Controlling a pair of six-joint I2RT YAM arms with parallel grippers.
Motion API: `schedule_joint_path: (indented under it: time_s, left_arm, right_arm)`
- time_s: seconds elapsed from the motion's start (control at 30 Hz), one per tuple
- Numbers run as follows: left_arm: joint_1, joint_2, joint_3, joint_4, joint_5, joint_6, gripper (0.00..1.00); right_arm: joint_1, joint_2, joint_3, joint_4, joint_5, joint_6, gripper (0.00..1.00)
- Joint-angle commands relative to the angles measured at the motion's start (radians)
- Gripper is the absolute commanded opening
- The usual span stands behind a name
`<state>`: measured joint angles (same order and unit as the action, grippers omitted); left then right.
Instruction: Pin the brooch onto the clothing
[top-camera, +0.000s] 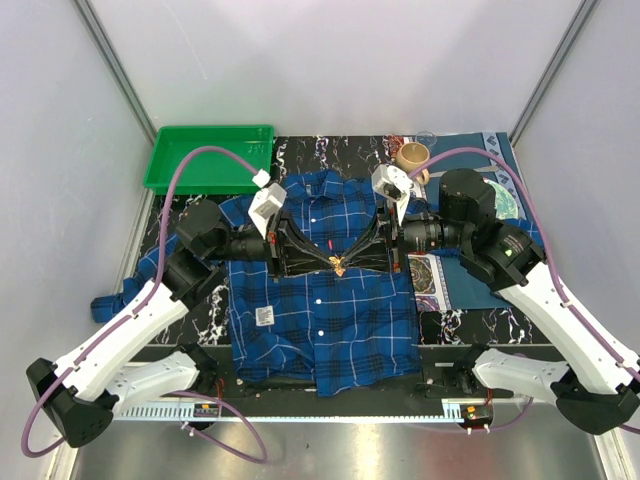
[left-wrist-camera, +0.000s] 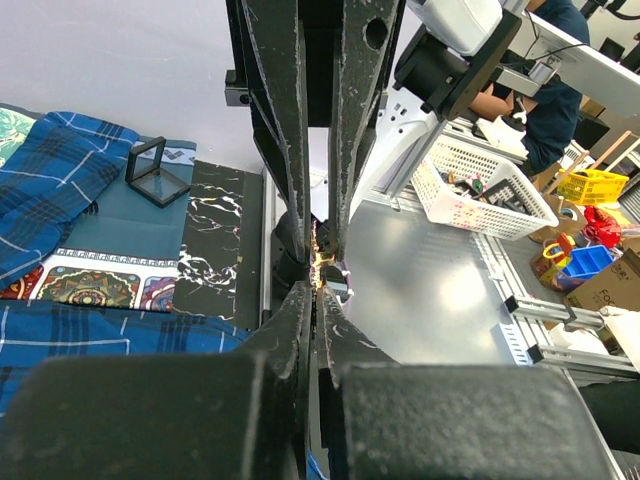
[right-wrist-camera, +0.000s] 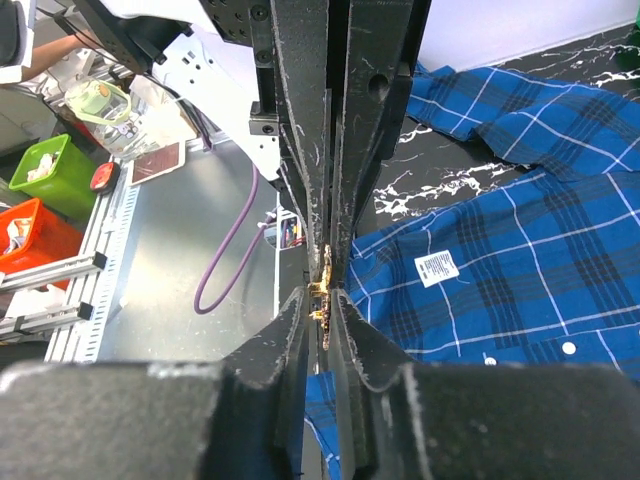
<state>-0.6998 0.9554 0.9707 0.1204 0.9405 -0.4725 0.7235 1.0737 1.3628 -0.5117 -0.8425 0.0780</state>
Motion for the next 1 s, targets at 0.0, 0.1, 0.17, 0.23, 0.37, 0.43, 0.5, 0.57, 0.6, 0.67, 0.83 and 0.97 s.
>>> schedule_joint_path:
  time_s: [0.0,0.1,0.17,0.23,0.37,0.43,0.5,0.57,0.6,0.67,0.83,0.97]
  left_arm:
    - [0.011,-0.012,0.017,0.067,0.011,-0.015,0.00]
    - [0.019,-0.017,0.016,0.068,0.017,-0.012,0.00]
    - [0.020,-0.023,0.014,0.065,0.024,0.006,0.00]
    - [0.020,-0.027,0.016,0.049,0.032,0.047,0.00]
    - [0.016,-0.069,0.039,-0.065,0.026,0.269,0.00]
    - [0.011,-0.093,0.054,-0.196,-0.014,0.499,0.00]
    - [0.000,-0.130,0.068,-0.301,-0.035,0.688,0.00]
    - [-0.038,-0.180,0.072,-0.424,-0.130,0.973,0.00]
    - [-0.056,-0.199,0.068,-0.457,-0.164,1.079,0.00]
    - [-0.136,-0.272,0.019,-0.499,-0.310,1.377,0.00]
    - [-0.253,-0.438,-0.223,-0.432,-0.546,2.194,0.00]
    - [-0.253,-0.503,-0.308,-0.420,-0.575,2.616,0.00]
  right_arm:
    - [-0.002,-0.009,-0.001,0.047,-0.046,0.019,0.18]
    - [-0.003,-0.011,-0.004,0.044,-0.058,0.016,0.15]
    - [-0.002,-0.015,-0.007,0.041,-0.056,0.005,0.19]
    - [-0.003,-0.017,-0.004,0.023,-0.050,-0.032,0.14]
    - [-0.002,-0.023,0.007,-0.011,-0.014,-0.072,0.58]
    - [-0.004,-0.035,0.015,-0.016,0.011,-0.101,0.82]
    - [-0.002,-0.044,0.025,-0.019,0.052,-0.092,0.95]
    - [-0.004,-0.061,0.025,-0.022,0.094,-0.090,0.96]
    - [-0.003,-0.070,0.025,-0.022,0.111,-0.086,0.98]
    - [-0.004,-0.078,0.021,-0.024,0.167,-0.084,0.99]
    - [-0.009,-0.081,0.024,-0.040,0.255,-0.135,1.00]
    - [-0.010,-0.078,0.032,-0.060,0.281,-0.168,1.00]
